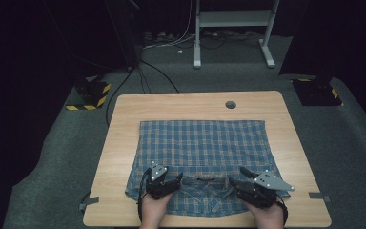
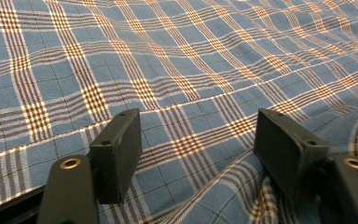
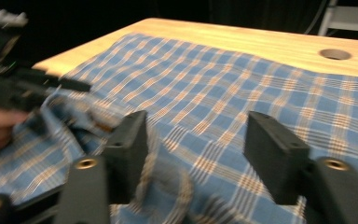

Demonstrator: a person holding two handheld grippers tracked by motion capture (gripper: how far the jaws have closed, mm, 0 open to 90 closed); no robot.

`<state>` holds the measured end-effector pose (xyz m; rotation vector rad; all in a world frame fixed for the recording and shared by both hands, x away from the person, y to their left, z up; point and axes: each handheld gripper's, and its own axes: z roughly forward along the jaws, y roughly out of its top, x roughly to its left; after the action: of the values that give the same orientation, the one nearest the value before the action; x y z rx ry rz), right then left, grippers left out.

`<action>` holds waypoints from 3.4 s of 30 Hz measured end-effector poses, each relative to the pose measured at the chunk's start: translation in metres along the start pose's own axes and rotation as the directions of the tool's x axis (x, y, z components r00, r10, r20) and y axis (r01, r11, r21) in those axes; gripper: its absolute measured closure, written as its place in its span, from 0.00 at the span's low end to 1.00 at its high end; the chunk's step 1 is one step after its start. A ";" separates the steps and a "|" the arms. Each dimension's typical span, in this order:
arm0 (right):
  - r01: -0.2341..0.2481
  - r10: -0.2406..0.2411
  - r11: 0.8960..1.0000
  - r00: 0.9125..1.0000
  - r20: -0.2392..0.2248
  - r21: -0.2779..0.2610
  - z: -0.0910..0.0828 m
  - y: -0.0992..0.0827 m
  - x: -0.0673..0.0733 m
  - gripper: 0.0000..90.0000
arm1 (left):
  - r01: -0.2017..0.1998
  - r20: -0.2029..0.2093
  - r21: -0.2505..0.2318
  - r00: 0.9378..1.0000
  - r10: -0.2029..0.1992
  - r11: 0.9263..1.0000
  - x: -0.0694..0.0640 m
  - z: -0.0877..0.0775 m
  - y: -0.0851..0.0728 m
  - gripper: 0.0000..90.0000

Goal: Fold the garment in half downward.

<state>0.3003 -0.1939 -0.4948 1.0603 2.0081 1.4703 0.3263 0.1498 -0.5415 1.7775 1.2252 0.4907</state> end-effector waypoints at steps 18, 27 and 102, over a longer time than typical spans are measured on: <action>-0.072 0.055 0.975 0.995 0.085 0.208 0.043 -0.005 -0.018 0.13 | 0.000 0.016 0.013 1.000 0.000 1.000 0.000 -0.004 -0.002 0.32; -0.056 0.035 0.963 0.996 0.083 0.262 0.033 -0.022 -0.015 0.10 | -0.017 0.004 0.074 1.000 0.017 0.997 -0.007 -0.014 -0.007 0.29; 0.071 -0.103 0.913 0.993 0.058 0.403 0.049 -0.035 -0.019 0.06 | -0.106 -0.127 0.195 0.983 0.132 0.975 0.053 -0.042 -0.025 0.03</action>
<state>0.3363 -0.1842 -0.5459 1.1454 2.3252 0.9753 0.3050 0.2185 -0.5490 2.0140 1.3017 0.5938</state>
